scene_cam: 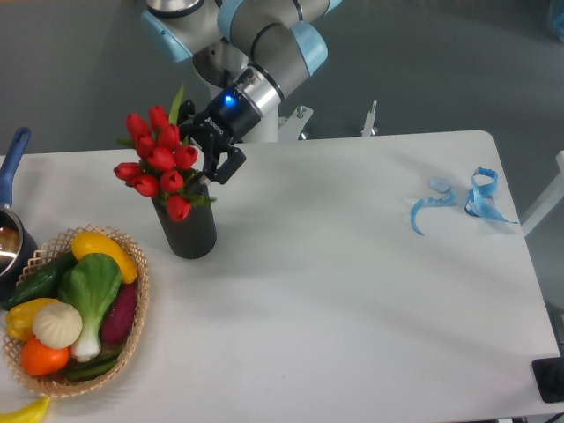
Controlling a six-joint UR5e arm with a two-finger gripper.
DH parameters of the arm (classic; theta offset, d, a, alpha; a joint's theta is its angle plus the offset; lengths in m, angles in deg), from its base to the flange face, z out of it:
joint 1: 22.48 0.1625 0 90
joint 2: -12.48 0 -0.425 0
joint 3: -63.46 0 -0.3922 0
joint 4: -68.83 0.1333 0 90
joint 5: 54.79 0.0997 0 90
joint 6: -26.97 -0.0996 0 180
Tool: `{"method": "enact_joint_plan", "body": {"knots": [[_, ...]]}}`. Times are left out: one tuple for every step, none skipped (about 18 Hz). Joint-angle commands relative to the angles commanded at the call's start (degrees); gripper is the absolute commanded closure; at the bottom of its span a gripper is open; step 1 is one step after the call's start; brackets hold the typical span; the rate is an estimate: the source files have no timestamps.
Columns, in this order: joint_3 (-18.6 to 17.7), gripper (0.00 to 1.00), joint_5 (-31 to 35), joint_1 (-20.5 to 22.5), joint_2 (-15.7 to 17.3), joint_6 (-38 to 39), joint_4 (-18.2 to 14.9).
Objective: Insert the flowers into the vase
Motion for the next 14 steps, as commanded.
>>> {"method": "enact_joint_plan", "body": {"knots": [[0.09,0.00,0.17,0.53,0.17,-0.17,0.09],[0.00,0.00,0.35,1.49,0.44,-0.35,-0.09],[-0.17,0.00,0.35,2.11,0.70,-0.44,-0.09],[-0.18,0.00,0.35,2.46,1.23,-0.44,-0.09],[-0.26,0.00,0.35,2.99,1.75,-0.35,-0.09],[-0.44,0.00,0.35,3.77,2.37,-0.35,-0.17],[-0.61,0.00,0.44,4.30,2.90,-0.35,-0.17],[-0.79,0.00,0.44,4.75,3.42,-0.35,-0.17],[-0.88,0.00,0.53,5.27,3.86,-0.27,-0.17],[-1.31,0.00,0.79,6.41,4.65,-0.26,-0.17],[-1.67,0.00,0.79,7.12,5.27,-0.26,-0.17],[-2.02,0.00,0.79,8.08,5.97,-0.35,-0.17],[-2.46,0.00,0.79,9.92,7.11,-0.35,-0.17],[-2.46,0.00,1.05,11.24,7.99,-0.18,-0.17]]}}
